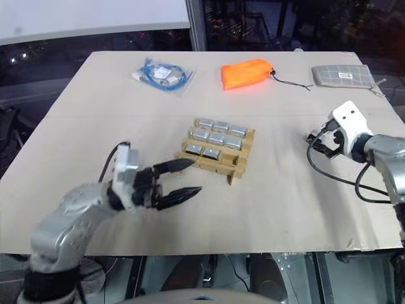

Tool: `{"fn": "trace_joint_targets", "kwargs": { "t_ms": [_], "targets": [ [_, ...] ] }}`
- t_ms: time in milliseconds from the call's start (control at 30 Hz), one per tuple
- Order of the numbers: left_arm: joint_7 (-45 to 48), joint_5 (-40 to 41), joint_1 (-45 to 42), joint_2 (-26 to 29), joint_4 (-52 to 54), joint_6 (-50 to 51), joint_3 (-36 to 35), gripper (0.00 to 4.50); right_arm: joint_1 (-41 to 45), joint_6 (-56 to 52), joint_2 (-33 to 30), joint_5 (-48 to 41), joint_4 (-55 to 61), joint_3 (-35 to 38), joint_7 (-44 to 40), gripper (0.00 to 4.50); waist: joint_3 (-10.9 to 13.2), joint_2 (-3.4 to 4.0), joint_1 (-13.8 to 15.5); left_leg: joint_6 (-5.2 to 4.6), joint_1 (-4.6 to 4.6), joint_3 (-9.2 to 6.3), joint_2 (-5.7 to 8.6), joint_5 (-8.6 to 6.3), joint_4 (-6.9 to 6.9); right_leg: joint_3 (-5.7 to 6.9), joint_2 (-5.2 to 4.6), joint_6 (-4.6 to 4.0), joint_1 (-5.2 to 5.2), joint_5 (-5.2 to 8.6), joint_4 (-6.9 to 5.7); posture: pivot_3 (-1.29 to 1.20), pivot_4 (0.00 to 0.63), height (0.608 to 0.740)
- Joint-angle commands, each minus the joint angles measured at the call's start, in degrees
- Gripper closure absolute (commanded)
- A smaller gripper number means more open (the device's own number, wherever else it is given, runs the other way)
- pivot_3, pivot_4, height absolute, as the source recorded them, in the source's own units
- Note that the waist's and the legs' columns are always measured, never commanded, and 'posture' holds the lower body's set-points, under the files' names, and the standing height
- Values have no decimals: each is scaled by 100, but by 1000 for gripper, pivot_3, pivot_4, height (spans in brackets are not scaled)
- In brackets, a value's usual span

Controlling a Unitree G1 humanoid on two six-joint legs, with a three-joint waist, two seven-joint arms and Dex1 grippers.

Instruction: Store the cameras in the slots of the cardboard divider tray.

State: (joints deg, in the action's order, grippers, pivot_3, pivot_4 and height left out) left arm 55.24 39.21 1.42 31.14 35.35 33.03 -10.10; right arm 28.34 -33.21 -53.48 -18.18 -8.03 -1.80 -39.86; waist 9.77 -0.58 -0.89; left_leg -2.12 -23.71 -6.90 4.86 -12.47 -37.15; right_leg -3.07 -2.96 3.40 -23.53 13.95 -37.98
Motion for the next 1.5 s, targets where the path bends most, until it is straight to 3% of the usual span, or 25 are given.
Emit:
{"fn": "trace_joint_targets", "kwargs": {
  "t_ms": [33,300,733,833,1000,1167,1400,1500],
  "targets": [
    [-121,137,585,139,611,-215,-300,718,396,222,76,241,-489,-100,-414,0,-4,11,42,-1,-1,0,2,0,0,2,-4,0,1,0,0,0,150,740],
    [-309,381,1200,287,962,-425,-536,718,859,307,245,690,-1370,-254,-767,0,-6,15,74,-1,-2,7,8,-1,2,-1,-10,0,1,0,6,0,150,740],
    [-63,820,769,674,890,-665,-412,718,910,219,334,893,-1608,-73,-944,0,-7,19,23,0,-1,9,8,-1,7,-4,-8,0,-1,0,7,0,150,740],
    [-39,787,800,664,838,-756,-376,681,901,241,365,920,-1670,-72,-958,797,-6,19,22,0,-1,11,8,-1,8,-5,-8,-1,-1,0,7,0,150,740],
    [20,691,870,630,698,-933,-330,681,906,378,355,997,-1666,-52,-948,2852,-7,19,23,0,-1,11,8,-1,8,-5,-8,0,-1,0,7,0,150,740],
    [77,618,978,612,551,-1114,-323,681,843,461,310,883,-1093,115,-1053,2852,-5,22,23,0,-1,11,7,-1,9,-6,-8,-1,-3,0,7,0,150,740],
    [257,428,1245,586,232,-1444,-371,681,427,-564,634,-25,1695,106,-1285,2852,-5,26,19,-1,-2,11,2,-2,24,-8,-6,0,-12,1,9,0,150,740],
    [308,385,1336,594,191,-1536,-378,681,357,-705,735,143,2003,-27,-1018,2852,-5,25,50,-2,-4,10,3,-2,23,-8,-8,0,-11,1,13,0,150,740]
  ]
}}
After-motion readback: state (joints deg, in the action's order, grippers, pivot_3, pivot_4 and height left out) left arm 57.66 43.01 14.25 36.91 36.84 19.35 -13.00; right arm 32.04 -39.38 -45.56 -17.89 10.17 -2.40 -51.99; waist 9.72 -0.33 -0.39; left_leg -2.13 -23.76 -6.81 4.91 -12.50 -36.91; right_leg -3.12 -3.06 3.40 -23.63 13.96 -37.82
